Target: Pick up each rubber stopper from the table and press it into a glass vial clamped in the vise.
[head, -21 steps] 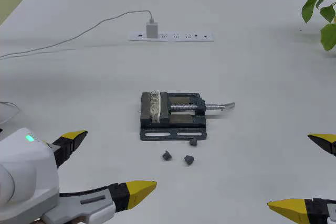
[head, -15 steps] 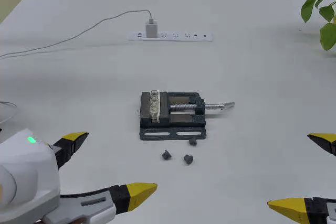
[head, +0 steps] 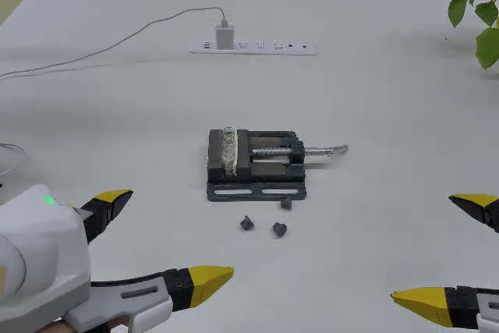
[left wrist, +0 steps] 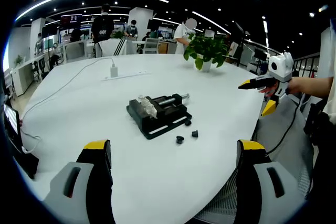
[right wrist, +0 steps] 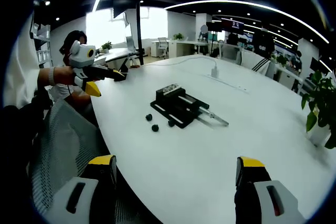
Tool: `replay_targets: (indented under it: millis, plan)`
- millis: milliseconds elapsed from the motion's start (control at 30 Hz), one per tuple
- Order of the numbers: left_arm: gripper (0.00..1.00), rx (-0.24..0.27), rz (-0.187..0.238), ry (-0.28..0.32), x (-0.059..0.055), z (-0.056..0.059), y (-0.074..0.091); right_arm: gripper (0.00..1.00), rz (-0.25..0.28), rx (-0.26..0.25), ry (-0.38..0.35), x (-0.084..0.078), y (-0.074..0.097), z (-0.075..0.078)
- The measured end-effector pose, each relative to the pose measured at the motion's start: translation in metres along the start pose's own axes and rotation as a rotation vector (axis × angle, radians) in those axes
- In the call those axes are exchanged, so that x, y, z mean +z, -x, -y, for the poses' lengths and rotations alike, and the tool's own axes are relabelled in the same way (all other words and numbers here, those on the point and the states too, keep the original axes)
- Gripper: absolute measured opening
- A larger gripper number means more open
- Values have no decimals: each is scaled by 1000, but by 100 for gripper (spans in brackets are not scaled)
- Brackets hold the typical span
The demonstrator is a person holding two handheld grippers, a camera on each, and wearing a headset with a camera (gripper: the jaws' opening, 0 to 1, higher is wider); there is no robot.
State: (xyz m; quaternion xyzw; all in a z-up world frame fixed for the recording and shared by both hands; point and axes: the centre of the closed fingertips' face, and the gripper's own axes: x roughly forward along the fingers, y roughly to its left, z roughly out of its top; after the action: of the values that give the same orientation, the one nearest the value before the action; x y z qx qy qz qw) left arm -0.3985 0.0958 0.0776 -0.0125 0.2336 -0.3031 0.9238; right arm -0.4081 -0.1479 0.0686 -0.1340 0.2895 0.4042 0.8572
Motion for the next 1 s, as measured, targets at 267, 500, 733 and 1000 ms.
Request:
replay_targets:
  millis: [267,500,733,1000]
  plan:
    - [99,-17,-17,-15,-3,2,-3,90,-6,9,30,5,-11,-3]
    - [99,-26,-23,-23,-3,3,-3,88,-13,30,53,11,-22,-7]
    - [93,-38,-19,-25,-2,5,-5,83,-14,43,74,20,-36,-13]
    - [93,-46,-33,-25,-6,7,-7,77,1,67,72,23,-60,-26]
